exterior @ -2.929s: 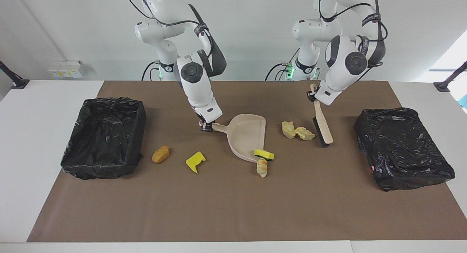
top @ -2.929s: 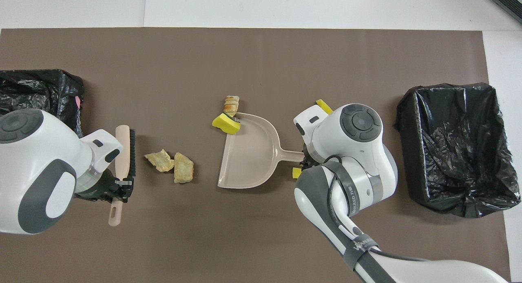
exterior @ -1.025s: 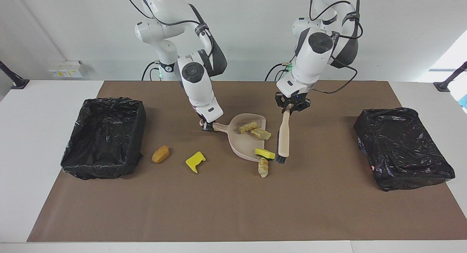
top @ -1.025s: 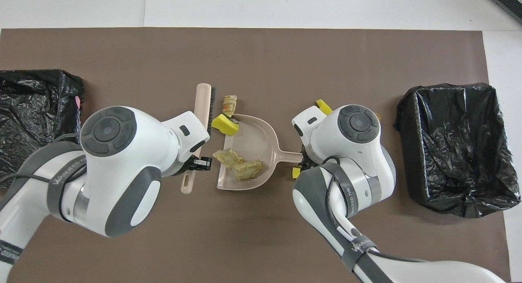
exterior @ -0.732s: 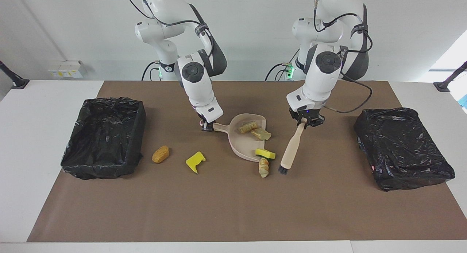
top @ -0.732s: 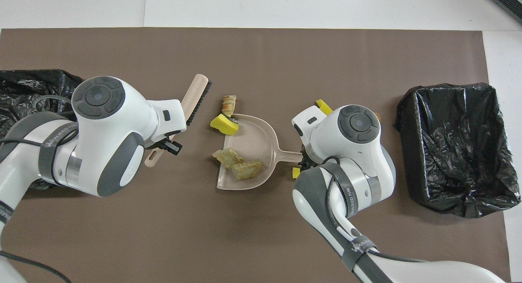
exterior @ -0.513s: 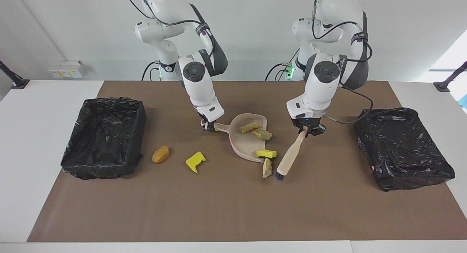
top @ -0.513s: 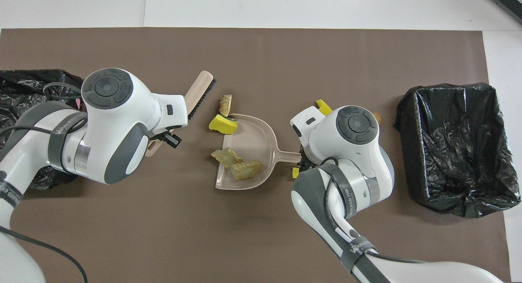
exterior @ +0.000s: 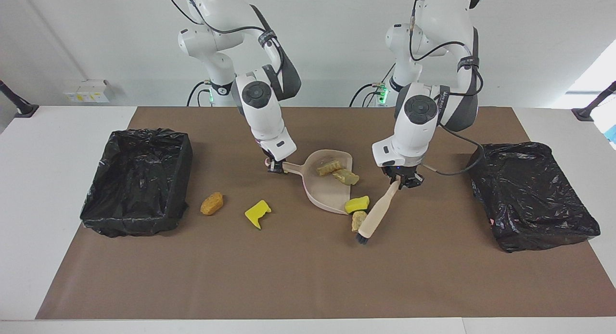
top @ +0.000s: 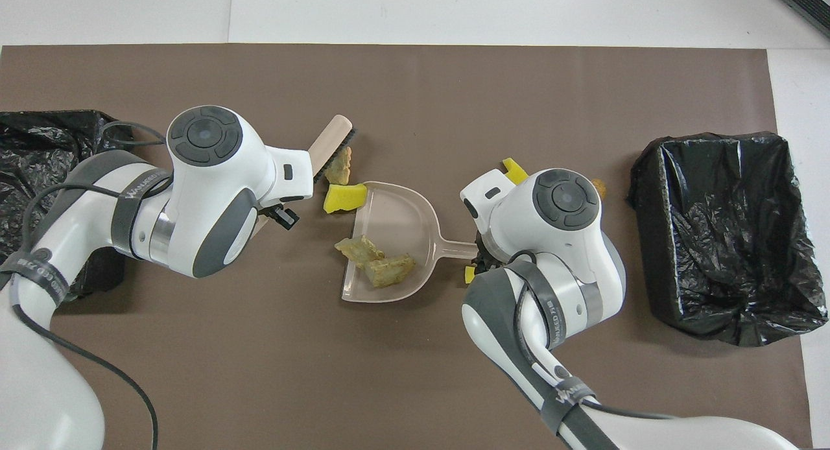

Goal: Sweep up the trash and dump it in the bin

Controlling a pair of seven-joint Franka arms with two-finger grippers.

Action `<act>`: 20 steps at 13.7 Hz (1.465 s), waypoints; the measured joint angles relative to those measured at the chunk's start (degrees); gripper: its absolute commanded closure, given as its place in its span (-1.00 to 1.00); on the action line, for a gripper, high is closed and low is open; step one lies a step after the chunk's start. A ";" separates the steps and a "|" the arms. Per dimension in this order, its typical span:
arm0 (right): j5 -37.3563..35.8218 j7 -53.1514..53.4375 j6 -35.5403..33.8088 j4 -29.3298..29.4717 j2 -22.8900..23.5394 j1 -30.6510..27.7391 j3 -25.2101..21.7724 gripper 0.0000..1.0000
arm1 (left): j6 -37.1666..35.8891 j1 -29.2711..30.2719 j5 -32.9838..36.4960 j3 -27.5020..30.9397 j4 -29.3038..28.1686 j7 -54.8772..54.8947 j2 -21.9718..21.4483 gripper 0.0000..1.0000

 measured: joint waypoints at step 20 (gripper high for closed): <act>-1.53 -1.39 0.00 -0.24 -0.58 -0.83 -0.36 1.00 | -13.18 -1.78 6.47 -1.24 2.42 -4.77 2.84 1.00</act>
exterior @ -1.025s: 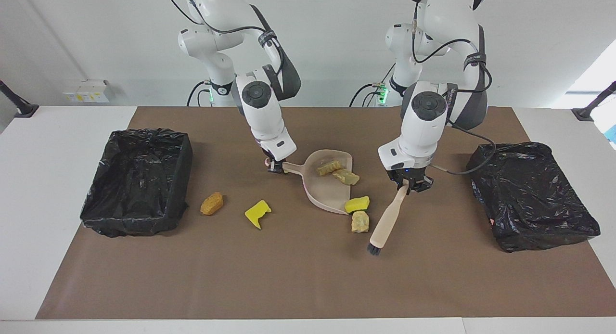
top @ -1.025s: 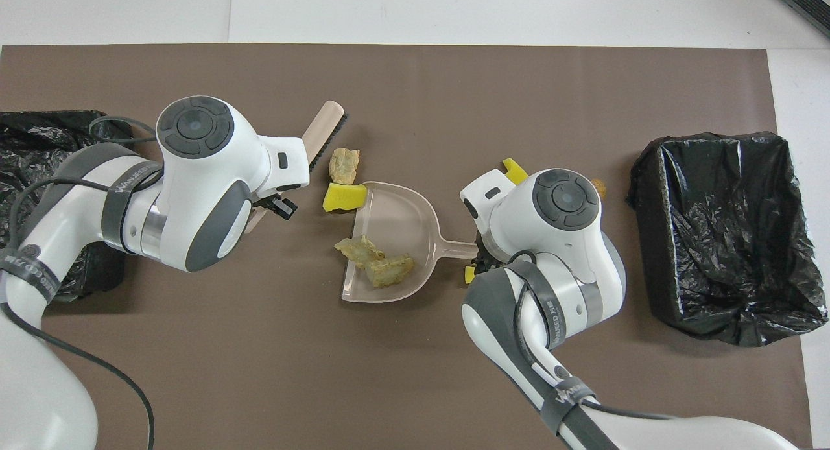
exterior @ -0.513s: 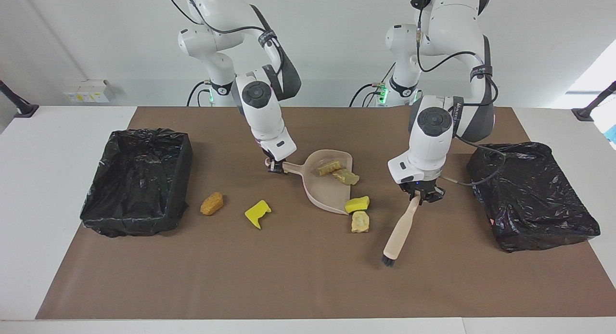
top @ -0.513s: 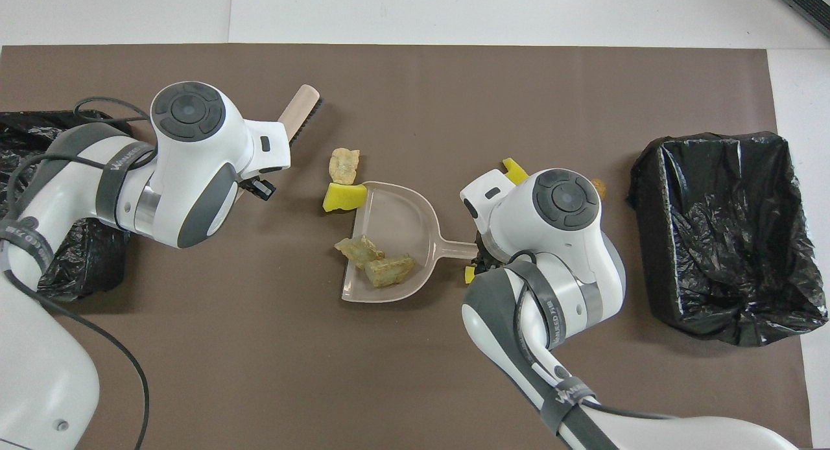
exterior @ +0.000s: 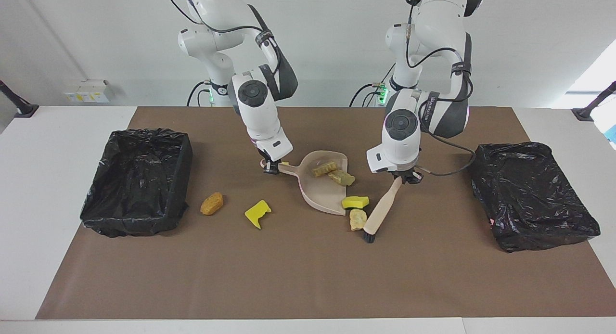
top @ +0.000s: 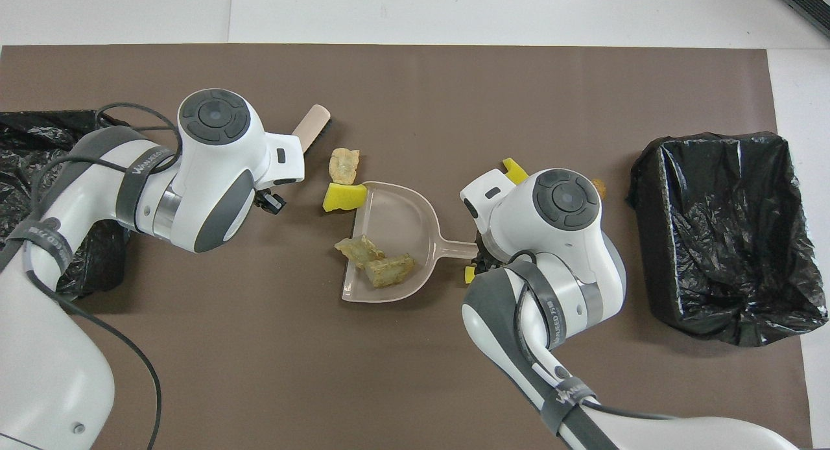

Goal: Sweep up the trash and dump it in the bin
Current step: 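Sweep the yellow sponge pieces into the dustpan with the brush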

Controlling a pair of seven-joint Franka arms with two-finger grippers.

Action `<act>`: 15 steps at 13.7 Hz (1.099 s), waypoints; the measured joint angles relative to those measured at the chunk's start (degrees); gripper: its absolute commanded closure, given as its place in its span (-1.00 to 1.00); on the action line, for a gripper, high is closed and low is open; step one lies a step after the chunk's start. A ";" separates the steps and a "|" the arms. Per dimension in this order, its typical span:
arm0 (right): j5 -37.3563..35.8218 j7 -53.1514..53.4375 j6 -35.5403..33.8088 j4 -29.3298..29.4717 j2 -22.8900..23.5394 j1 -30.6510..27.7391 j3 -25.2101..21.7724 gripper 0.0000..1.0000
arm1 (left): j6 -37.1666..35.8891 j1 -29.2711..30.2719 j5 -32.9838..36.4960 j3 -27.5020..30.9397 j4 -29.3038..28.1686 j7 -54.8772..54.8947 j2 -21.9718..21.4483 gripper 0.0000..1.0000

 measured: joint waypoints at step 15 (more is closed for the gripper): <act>0.01 0.00 7.28 -3.21 0.11 1.16 0.31 1.00 | -6.17 -8.64 -16.67 -0.30 -4.80 -17.95 -7.27 1.00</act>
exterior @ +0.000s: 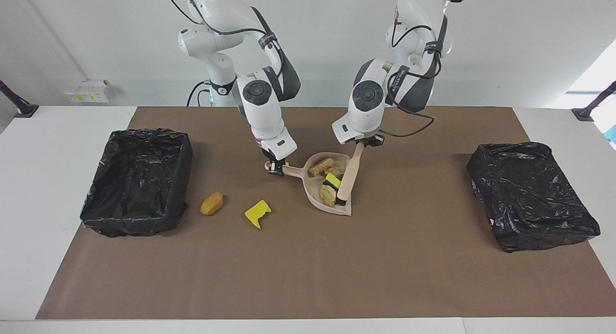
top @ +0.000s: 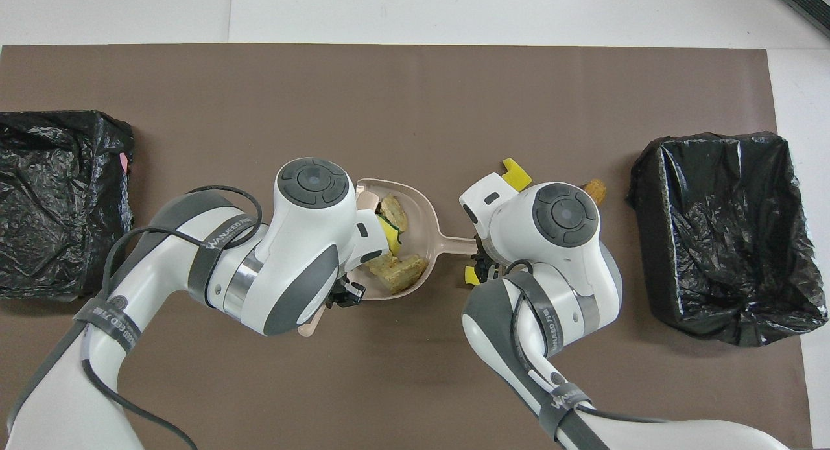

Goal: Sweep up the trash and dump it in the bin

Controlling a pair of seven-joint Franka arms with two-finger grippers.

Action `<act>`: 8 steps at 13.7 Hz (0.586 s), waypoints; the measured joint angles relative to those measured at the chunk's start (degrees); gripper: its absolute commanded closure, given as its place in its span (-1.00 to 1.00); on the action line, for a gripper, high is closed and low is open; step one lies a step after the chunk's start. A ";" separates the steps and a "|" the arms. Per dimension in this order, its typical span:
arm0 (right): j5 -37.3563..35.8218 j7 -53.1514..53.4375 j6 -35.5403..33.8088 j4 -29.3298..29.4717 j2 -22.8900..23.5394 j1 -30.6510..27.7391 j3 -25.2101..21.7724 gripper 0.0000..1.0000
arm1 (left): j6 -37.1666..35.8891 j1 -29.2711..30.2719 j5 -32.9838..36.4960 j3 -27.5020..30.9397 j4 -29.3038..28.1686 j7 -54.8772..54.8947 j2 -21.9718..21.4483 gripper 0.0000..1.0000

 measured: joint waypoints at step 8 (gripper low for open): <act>3.34 -3.89 4.74 -2.04 0.12 -0.16 -0.16 1.00 | -2.02 7.22 -3.28 1.19 0.16 -1.50 -7.25 1.00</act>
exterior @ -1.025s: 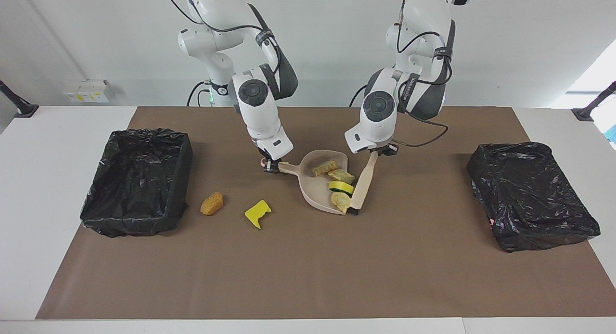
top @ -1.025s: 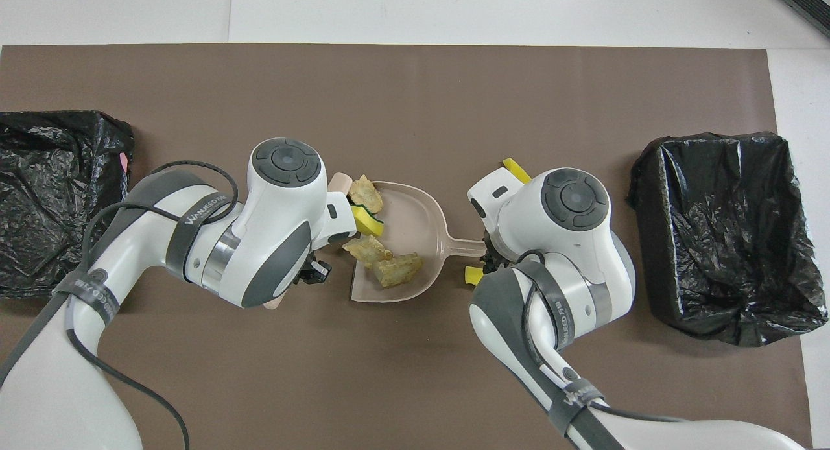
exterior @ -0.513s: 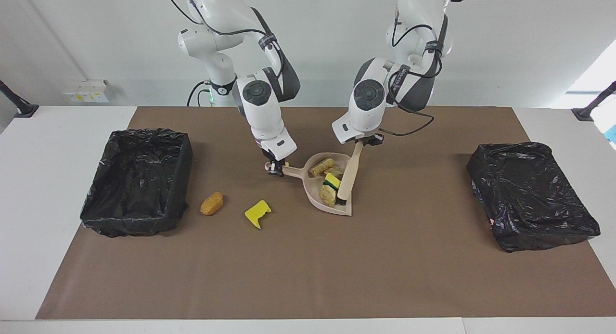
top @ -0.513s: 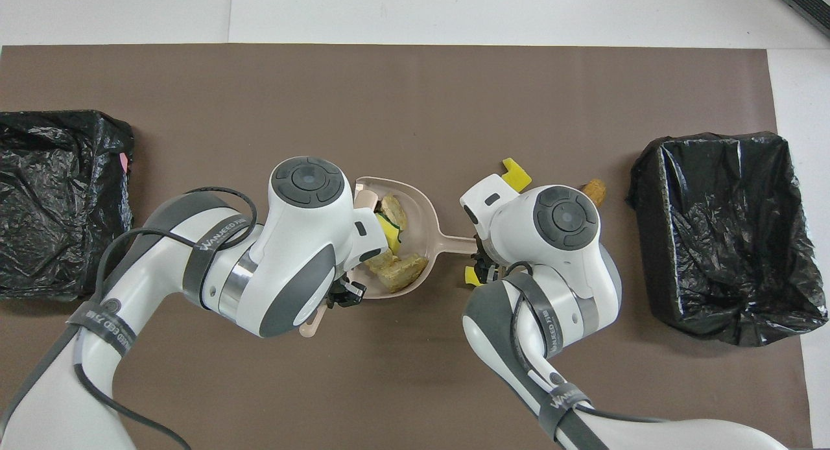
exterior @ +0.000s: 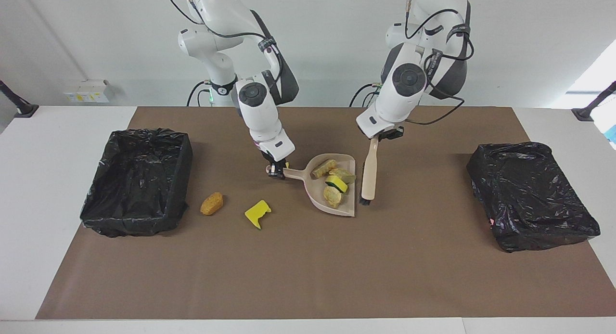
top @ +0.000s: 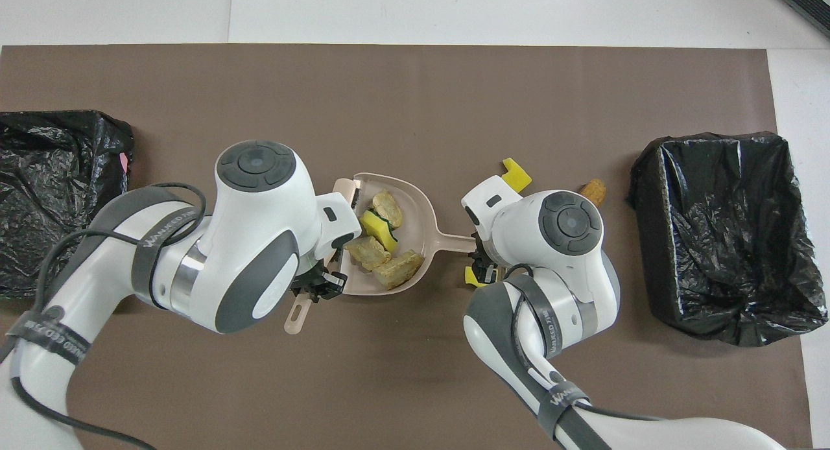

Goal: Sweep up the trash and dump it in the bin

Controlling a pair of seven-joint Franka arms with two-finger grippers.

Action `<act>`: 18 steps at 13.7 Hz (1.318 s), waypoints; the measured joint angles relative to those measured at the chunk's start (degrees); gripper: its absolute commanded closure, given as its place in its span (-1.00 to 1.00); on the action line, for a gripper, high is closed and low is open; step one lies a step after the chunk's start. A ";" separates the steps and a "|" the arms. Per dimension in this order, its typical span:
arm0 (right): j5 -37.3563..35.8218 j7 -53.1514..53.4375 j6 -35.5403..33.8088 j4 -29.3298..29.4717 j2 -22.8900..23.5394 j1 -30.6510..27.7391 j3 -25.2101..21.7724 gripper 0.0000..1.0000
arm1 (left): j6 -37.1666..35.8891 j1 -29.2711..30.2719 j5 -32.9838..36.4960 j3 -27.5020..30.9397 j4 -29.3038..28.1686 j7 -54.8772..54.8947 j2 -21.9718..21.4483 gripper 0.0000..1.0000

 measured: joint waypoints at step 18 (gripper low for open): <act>2.89 -14.96 -26.96 13.98 -6.15 -16.57 -0.72 1.00 | 4.24 -0.76 -4.26 -0.28 -18.24 -6.44 -18.55 1.00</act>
